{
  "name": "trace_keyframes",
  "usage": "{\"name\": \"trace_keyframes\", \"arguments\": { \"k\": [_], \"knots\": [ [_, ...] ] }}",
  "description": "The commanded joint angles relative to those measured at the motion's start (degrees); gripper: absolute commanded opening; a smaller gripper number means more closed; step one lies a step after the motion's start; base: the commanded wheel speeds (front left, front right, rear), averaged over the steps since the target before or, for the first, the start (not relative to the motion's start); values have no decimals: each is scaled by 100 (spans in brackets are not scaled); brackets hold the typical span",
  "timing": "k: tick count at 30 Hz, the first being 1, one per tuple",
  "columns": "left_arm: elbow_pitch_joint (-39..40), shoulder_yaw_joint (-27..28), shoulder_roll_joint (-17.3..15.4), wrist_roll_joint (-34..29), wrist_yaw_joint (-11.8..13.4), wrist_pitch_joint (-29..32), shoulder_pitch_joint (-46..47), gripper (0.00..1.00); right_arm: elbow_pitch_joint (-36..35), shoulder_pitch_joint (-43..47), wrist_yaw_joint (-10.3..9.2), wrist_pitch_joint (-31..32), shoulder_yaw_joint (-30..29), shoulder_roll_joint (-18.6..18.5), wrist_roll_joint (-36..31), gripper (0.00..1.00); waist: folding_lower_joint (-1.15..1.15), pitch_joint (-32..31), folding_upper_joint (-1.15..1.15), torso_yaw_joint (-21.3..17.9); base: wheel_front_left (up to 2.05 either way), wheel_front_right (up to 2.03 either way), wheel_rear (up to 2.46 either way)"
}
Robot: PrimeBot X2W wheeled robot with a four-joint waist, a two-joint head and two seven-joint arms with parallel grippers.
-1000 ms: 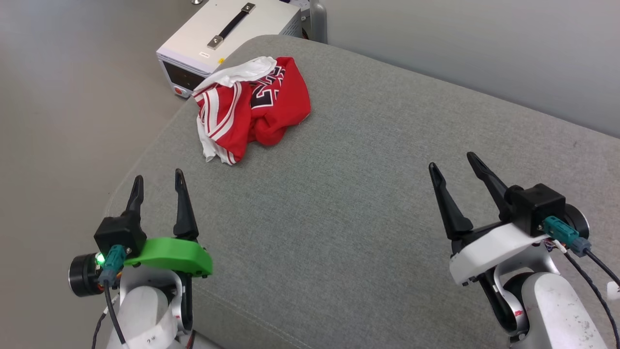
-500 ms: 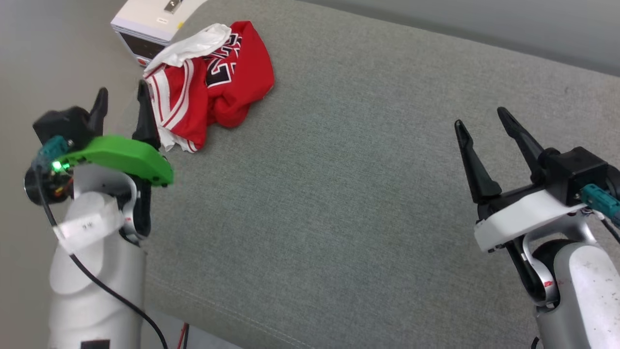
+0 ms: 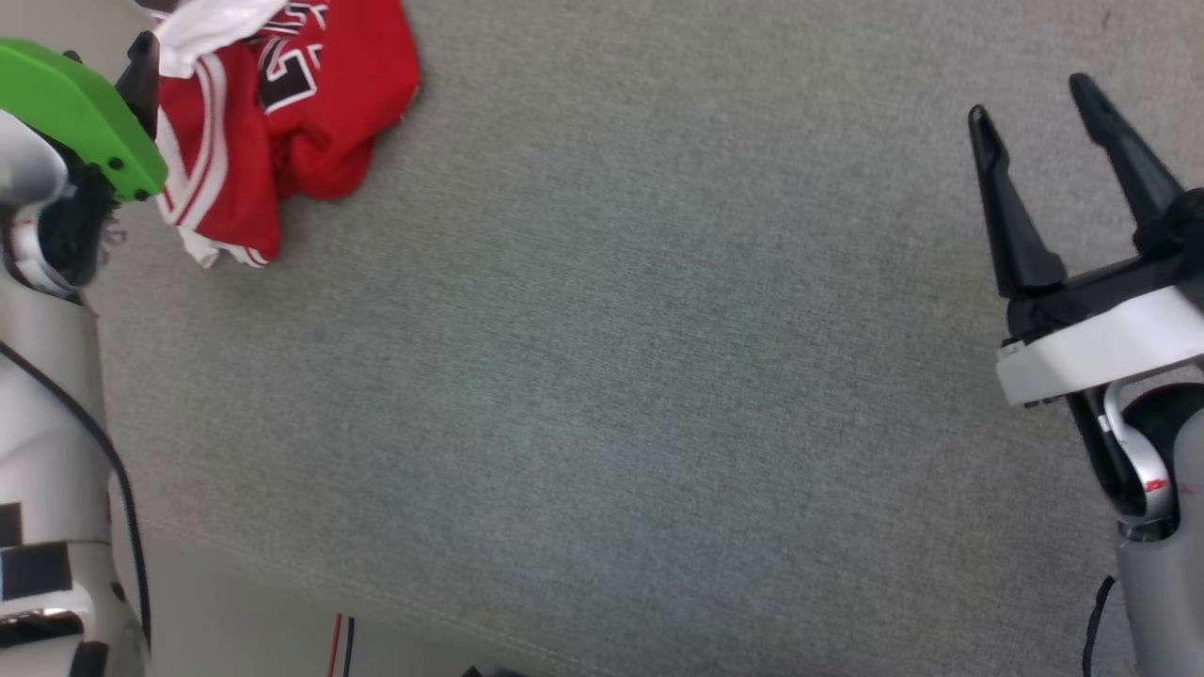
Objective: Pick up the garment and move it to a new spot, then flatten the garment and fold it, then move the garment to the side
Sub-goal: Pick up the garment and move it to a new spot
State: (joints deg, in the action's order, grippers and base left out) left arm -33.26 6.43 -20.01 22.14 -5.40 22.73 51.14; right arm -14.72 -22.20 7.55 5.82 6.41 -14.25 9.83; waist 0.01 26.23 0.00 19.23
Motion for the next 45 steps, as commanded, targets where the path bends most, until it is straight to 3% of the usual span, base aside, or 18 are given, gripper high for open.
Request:
{"name": "trace_keyframes", "arguments": {
  "k": [1,5,12,22,23,24,25,29,35,45],
  "knots": [
    [-79,-9,-89,83,-33,234,158,100,-101,-104,-6,30,-18,-52,40,100,-1,508,0,-260,0,0,0],
    [-227,99,-315,310,1,933,376,100,-443,-282,-6,167,-85,-186,37,100,-1,987,0,-389,0,0,0],
    [-405,264,-407,574,30,1216,397,100,-869,-343,-6,323,-221,-318,33,100,-1,1365,0,-487,0,0,0],
    [-1100,354,-209,991,34,1758,278,100,-1299,-333,-6,532,-301,-409,6,100,-1,1535,0,-511,0,0,0],
    [-1146,357,-197,1022,40,1823,281,97,-1325,-338,-6,543,-303,-413,5,100,-1,1534,0,-514,0,0,0],
    [-1193,357,-193,1050,43,1888,289,39,-1352,-344,-6,558,-304,-416,6,100,-1,1535,0,-520,0,0,0],
    [-1219,352,-193,1064,36,1912,293,0,-1370,-348,-6,569,-305,-419,8,100,-1,1536,0,-523,0,0,0],
    [-1292,338,-213,1074,4,1756,308,0,-1378,-348,-6,567,-328,-432,23,100,-1,1511,0,-535,0,0,0],
    [-1382,267,-385,895,-48,1025,426,0,-1212,-305,-6,464,-346,-359,35,100,-1,1274,0,-541,0,0,0],
    [-1335,308,-590,651,-125,-1080,435,0,-574,-72,-6,56,-276,47,121,100,-1,368,0,-593,0,0,0]
  ]
}}
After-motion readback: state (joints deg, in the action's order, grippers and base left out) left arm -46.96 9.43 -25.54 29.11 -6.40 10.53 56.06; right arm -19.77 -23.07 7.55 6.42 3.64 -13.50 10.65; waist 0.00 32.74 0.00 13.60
